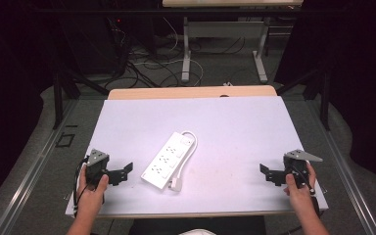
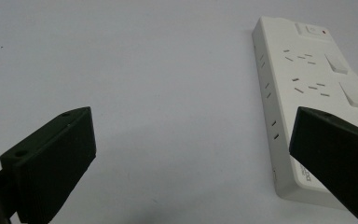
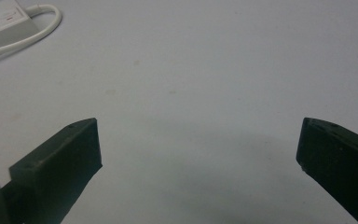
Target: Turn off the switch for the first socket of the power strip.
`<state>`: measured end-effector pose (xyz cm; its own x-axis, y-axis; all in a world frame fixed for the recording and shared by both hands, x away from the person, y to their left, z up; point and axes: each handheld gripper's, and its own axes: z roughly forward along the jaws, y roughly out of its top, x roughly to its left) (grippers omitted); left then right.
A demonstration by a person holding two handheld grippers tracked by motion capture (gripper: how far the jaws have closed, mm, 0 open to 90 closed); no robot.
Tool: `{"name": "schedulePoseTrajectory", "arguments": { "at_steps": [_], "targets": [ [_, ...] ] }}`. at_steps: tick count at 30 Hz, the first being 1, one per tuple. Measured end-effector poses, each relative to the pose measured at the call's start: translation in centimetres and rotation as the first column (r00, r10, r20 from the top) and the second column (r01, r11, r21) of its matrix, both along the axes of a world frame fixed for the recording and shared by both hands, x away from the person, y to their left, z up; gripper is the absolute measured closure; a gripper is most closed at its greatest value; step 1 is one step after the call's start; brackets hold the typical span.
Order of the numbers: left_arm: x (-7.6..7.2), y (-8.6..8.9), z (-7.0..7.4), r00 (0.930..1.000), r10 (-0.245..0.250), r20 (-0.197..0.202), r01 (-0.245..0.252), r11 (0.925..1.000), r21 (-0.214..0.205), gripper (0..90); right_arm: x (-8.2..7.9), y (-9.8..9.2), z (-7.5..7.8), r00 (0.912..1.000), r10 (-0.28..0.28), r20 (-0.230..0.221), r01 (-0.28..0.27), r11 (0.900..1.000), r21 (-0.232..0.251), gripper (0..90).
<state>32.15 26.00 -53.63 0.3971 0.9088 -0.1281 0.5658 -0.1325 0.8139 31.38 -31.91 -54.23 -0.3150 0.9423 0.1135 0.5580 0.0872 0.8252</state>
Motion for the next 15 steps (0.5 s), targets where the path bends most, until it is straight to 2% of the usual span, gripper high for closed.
{"name": "schedulePoseTrajectory", "arguments": {
  "at_steps": [3, 7, 11, 15],
  "targets": [
    [-0.03, 0.01, 0.02, 1.0000, 0.005, 0.006, -0.005, 1.0000, -0.004, 0.4, -0.04, 0.19, -0.12, 0.9998, 0.012, -0.016, -0.012, 0.9999, -0.008, 0.0],
    [-0.20, -0.10, 0.04, 1.0000, 0.004, -0.001, -0.004, 1.0000, -0.006, 0.4, -0.19, 0.58, -0.02, 0.9996, 0.026, -0.009, -0.026, 0.9996, -0.010, 0.0],
    [-0.26, -0.29, 0.23, 0.9998, 0.013, 0.013, -0.012, 0.9999, -0.006, 0.4, -0.44, 0.80, -0.08, 0.9996, 0.028, -0.008, -0.029, 0.9995, -0.011, 0.0],
    [-0.09, -0.55, 0.23, 1.0000, 0.003, 0.009, -0.003, 0.9998, -0.021, 0.4, -0.40, 0.82, -0.18, 0.9994, 0.034, -0.007, -0.034, 0.9993, -0.017, 0.0]
  ]
}}
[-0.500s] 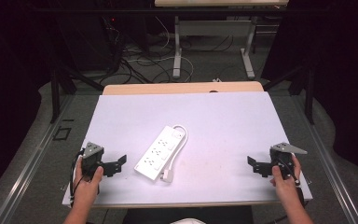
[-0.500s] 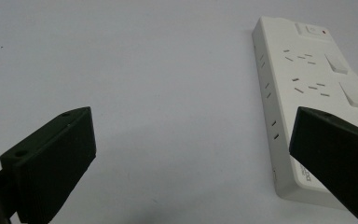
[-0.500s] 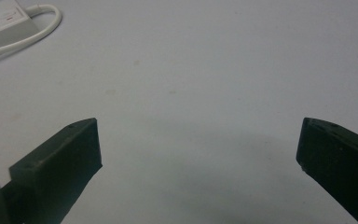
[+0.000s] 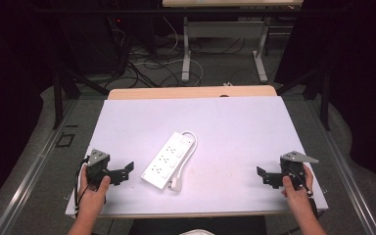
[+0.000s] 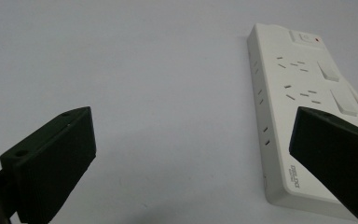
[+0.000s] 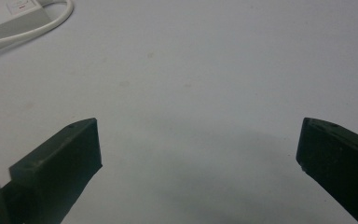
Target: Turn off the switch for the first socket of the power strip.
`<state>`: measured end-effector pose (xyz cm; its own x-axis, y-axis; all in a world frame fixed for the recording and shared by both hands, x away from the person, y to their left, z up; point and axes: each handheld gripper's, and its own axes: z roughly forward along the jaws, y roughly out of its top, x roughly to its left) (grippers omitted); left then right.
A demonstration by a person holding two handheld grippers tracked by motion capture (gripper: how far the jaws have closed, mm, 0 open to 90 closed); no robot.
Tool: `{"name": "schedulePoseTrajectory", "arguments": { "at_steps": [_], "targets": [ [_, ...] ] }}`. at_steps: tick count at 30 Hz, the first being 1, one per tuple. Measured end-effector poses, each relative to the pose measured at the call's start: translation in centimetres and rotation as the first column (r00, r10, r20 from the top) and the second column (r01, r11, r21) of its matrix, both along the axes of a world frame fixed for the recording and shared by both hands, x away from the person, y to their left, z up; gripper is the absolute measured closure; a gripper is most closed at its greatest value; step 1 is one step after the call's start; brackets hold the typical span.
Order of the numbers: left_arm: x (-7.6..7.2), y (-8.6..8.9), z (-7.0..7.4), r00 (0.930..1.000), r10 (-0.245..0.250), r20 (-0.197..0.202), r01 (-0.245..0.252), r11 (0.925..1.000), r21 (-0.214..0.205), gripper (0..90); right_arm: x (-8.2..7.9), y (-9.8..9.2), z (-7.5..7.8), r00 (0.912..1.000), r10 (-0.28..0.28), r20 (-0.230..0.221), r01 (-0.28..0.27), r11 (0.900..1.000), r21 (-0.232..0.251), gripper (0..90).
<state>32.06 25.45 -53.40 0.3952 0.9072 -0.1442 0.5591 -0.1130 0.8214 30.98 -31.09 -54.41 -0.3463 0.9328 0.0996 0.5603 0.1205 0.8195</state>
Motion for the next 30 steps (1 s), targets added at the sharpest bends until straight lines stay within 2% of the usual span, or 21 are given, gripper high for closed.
{"name": "schedulePoseTrajectory", "arguments": {
  "at_steps": [4, 7, 16, 19, 26, 30],
  "targets": [
    [0.0, -0.4, 0.0, 0.9998, -0.019, 0.004, 0.019, 0.9998, 0.004, 0.4, 0.1, 0.0, -0.1, 0.9998, 0.003, -0.017, -0.003, 0.9999, 0.012, 0.0],
    [-0.1, -0.7, 0.1, 0.9994, -0.033, 0.010, 0.033, 0.9993, 0.017, 0.4, 0.2, 0.0, -0.2, 1.0000, -0.002, -0.009, 0.002, 0.9999, 0.010, 0.0],
    [-0.3, -1.4, 0.1, 0.9971, -0.074, 0.018, 0.073, 0.9965, 0.041, 0.4, 0.3, 0.3, -0.3, 0.9997, 0.013, -0.022, -0.013, 0.9998, 0.014, 0.0],
    [-0.4, -1.7, 0.1, 0.9958, -0.090, 0.019, 0.088, 0.9942, 0.062, 0.5, 0.3, 0.4, -0.3, 0.9994, 0.020, -0.030, -0.019, 0.9997, 0.017, 0.0],
    [-0.7, -2.4, 0.4, 0.9951, -0.097, 0.020, 0.095, 0.9920, 0.084, 3.6, 0.2, 0.6, -0.4, 0.9995, 0.019, -0.026, -0.019, 0.9997, 0.017, 0.0],
    [-0.9, -2.6, 0.6, 0.9951, -0.096, 0.027, 0.093, 0.9926, 0.077, 7.9, 0.2, 0.6, -0.3, 0.9995, 0.022, -0.024, -0.021, 0.9997, 0.014, 0.0]
  ]
}}
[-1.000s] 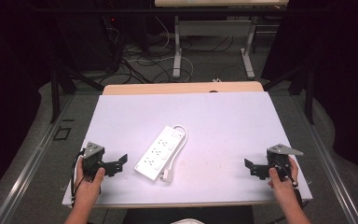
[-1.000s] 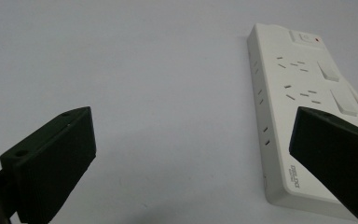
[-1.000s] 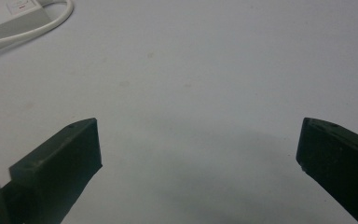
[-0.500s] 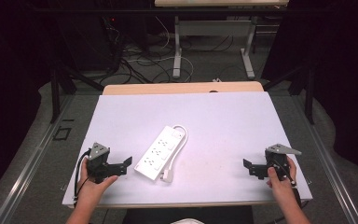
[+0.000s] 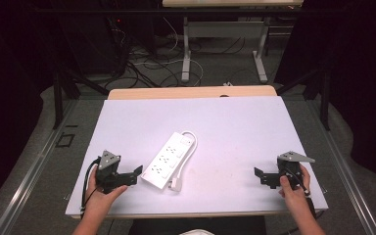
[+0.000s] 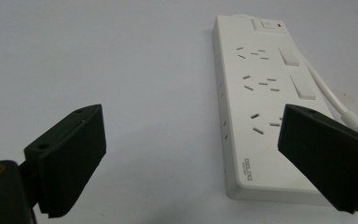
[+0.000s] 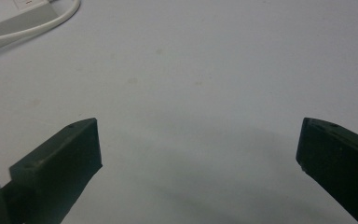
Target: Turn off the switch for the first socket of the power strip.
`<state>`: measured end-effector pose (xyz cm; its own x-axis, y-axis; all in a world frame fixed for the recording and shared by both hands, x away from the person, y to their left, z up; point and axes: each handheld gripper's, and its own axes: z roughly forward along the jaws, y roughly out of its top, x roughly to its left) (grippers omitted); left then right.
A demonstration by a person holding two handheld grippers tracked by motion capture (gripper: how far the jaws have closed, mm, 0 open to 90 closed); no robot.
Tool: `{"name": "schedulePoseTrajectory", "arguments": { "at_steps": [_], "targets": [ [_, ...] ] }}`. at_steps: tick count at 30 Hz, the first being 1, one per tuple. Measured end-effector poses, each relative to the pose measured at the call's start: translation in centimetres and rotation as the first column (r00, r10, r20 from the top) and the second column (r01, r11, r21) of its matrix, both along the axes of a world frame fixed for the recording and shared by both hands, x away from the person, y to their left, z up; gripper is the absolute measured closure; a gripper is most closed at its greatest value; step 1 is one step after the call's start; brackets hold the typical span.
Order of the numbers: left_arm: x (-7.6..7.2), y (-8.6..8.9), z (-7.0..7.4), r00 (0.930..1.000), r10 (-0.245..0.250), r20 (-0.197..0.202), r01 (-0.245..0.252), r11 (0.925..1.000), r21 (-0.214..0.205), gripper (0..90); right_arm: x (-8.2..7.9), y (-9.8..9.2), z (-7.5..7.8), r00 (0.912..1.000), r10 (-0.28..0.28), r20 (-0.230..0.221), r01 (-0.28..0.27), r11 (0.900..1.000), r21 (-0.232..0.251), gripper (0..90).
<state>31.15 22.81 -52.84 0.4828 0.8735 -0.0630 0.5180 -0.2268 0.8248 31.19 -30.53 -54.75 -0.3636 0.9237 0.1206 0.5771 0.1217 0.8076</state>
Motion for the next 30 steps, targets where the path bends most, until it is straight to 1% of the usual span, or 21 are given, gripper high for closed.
{"name": "schedulePoseTrajectory", "arguments": {
  "at_steps": [1, 3, 4, 6, 7, 9, 12, 13, 16, 19, 22, 24, 27, 30],
  "targets": [
    [-0.1, -0.1, 0.0, 1.0000, 0.000, -0.005, 0.000, 1.0000, -0.001, 9.4, 0.0, 0.0, 0.0, 1.0000, 0.002, 0.002, -0.002, 1.0000, 0.000, 0.0],
    [-0.2, -0.2, 0.1, 1.0000, 0.000, 0.001, 0.000, 1.0000, 0.003, 13.3, 0.0, 0.0, 0.1, 1.0000, 0.001, 0.003, -0.001, 1.0000, 0.001, 0.0],
    [-0.3, -0.4, 0.1, 1.0000, 0.001, -0.001, -0.001, 1.0000, -0.006, 15.4, 0.0, 0.0, 0.1, 1.0000, 0.002, 0.004, -0.002, 1.0000, 0.000, 0.0],
    [-0.4, -0.6, 0.2, 1.0000, -0.004, -0.003, 0.004, 0.9999, -0.011, 16.0, 0.0, 0.0, 0.0, 0.9999, 0.001, 0.012, -0.001, 1.0000, -0.006, 0.0],
    [-0.4, -0.7, 0.3, 1.0000, -0.009, 0.001, 0.009, 1.0000, -0.003, 16.1, 0.0, 0.0, 0.0, 0.9999, 0.000, 0.011, 0.000, 1.0000, -0.004, 0.0],
    [-0.5, -1.0, 0.3, 0.9999, -0.013, 0.000, 0.013, 0.9999, -0.009, 17.1, 0.0, 0.0, 0.1, 1.0000, 0.004, 0.007, -0.004, 1.0000, -0.004, 0.0],
    [-0.7, -1.4, 0.3, 0.9997, -0.025, 0.000, 0.025, 0.9997, -0.002, 19.8, 0.0, 0.0, 0.1, 0.9999, 0.010, 0.006, -0.010, 0.9999, -0.004, 0.0],
    [-0.8, -1.6, 0.3, 0.9996, -0.029, 0.000, 0.029, 0.9996, 0.002, 21.2, 0.0, 0.0, 0.0, 0.9999, 0.010, 0.008, -0.010, 0.9999, -0.008, 0.0],
    [-0.9, -1.9, 0.3, 0.9991, -0.043, 0.003, 0.043, 0.9990, 0.010, 25.8, 0.0, 0.2, 0.0, 1.0000, 0.008, 0.004, -0.008, 1.0000, -0.001, 0.0],
    [-1.2, -2.2, 0.4, 0.9987, -0.051, 0.005, 0.051, 0.9985, 0.020, 32.7, 0.0, 0.2, 0.0, 1.0000, 0.006, 0.005, -0.006, 1.0000, -0.002, 0.0],
    [-1.3, -2.3, 0.5, 0.9984, -0.055, 0.010, 0.055, 0.9982, 0.022, 36.9, 0.0, 0.1, 0.0, 1.0000, 0.006, 0.004, -0.006, 1.0000, -0.001, 0.0],
    [-1.4, -2.4, 0.5, 0.9982, -0.057, 0.020, 0.056, 0.9981, 0.024, 38.5, 0.0, 0.1, 0.0, 1.0000, 0.006, 0.004, -0.006, 1.0000, 0.002, 0.0],
    [-1.6, -2.6, 0.6, 0.9982, -0.055, 0.024, 0.054, 0.9982, 0.024, 39.4, 0.0, 0.1, 0.0, 1.0000, 0.006, 0.004, -0.006, 1.0000, 0.001, 0.0],
    [-1.7, -2.8, 0.6, 0.9984, -0.050, 0.026, 0.050, 0.9982, 0.033, 39.9, 0.0, 0.1, 0.0, 1.0000, 0.007, 0.003, -0.007, 1.0000, 0.003, 0.0]
  ]
}}
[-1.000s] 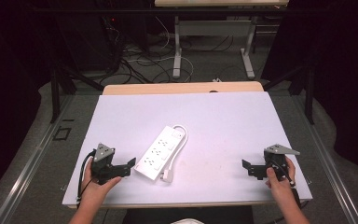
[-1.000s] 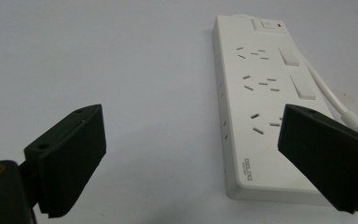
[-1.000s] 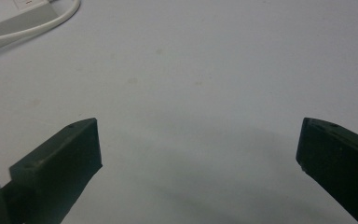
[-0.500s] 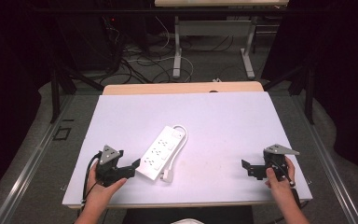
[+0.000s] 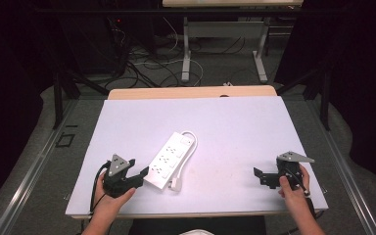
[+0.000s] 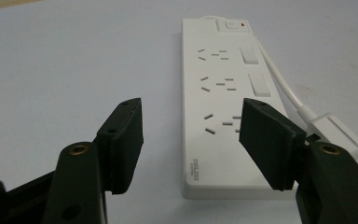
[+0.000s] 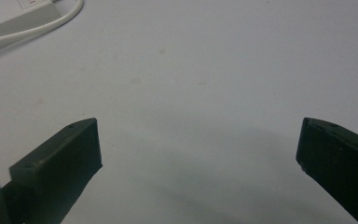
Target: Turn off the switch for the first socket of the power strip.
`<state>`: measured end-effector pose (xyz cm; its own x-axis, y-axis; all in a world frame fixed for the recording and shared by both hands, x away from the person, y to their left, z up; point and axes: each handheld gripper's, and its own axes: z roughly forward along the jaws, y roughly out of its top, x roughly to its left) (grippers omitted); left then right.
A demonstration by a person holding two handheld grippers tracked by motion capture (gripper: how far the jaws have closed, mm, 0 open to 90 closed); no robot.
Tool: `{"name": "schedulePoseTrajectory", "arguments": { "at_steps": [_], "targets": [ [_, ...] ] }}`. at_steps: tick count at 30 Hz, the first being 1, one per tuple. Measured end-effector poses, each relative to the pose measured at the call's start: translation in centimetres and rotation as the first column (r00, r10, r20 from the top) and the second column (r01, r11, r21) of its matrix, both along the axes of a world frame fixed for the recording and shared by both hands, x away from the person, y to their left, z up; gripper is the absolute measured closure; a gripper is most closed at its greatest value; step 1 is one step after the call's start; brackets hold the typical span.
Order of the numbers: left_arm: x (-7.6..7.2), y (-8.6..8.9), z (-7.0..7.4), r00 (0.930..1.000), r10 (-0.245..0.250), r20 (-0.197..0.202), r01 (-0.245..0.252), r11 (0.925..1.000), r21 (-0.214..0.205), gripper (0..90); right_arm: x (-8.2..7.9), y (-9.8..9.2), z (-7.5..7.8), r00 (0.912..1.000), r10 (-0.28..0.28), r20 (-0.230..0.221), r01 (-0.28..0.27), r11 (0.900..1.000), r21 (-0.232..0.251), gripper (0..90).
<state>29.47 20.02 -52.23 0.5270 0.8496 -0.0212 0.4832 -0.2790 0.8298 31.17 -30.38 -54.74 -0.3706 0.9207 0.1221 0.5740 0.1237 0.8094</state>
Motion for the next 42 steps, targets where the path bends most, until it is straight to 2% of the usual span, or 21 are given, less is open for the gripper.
{"name": "schedulePoseTrajectory", "arguments": {
  "at_steps": [7, 10, 19, 24, 30, 32, 40, 41, 42],
  "targets": [
    [-0.3, -0.4, 0.1, 0.9999, -0.006, -0.015, 0.006, 0.9995, -0.031, 44.4, 0.0, 0.0, 0.0, 1.0000, 0.000, -0.002, 0.000, 1.0000, 0.001, 0.0],
    [-0.4, -0.5, 0.1, 0.9994, -0.009, -0.032, 0.008, 0.9992, -0.038, 45.1, 0.0, 0.0, 0.0, 1.0000, -0.001, -0.003, 0.001, 1.0000, 0.001, 0.0],
    [-0.5, -1.1, 0.0, 0.9982, -0.034, -0.050, 0.031, 0.9980, -0.055, 52.3, 0.0, 0.0, -0.1, 1.0000, 0.006, -0.002, -0.006, 1.0000, -0.001, 0.0],
    [-0.4, -1.7, 0.0, 0.9968, -0.046, -0.066, 0.043, 0.9983, -0.038, 56.0, 0.0, 0.1, -0.1, 1.0000, 0.007, -0.006, -0.007, 1.0000, 0.001, 0.0],
    [-0.2, -2.2, 0.0, 0.9966, -0.033, -0.076, 0.030, 0.9988, -0.040, 62.9, 0.0, 0.0, -0.1, 1.0000, 0.008, -0.006, -0.008, 1.0000, 0.002, 0.0],
    [-0.1, -2.4, 0.1, 0.9954, -0.026, -0.092, 0.023, 0.9990, -0.039, 65.3, 0.1, 0.0, -0.1, 1.0000, 0.007, -0.004, -0.007, 1.0000, 0.004, 0.0],
    [0.5, -3.1, 0.1, 0.9925, -0.032, -0.118, 0.030, 0.9994, -0.014, 74.6, 0.1, 0.1, -0.2, 1.0000, 0.004, -0.006, -0.004, 1.0000, 0.006, 0.0],
    [0.6, -3.3, 0.1, 0.9936, -0.023, -0.111, 0.021, 0.9995, -0.023, 75.5, 0.1, 0.1, -0.2, 1.0000, 0.004, -0.008, -0.004, 1.0000, 0.006, 0.0],
    [0.6, -3.3, 0.1, 0.9922, -0.028, -0.122, 0.026, 0.9994, -0.021, 76.5, 0.1, 0.1, -0.2, 1.0000, 0.004, -0.008, -0.004, 1.0000, 0.007, 0.0]
  ]
}}
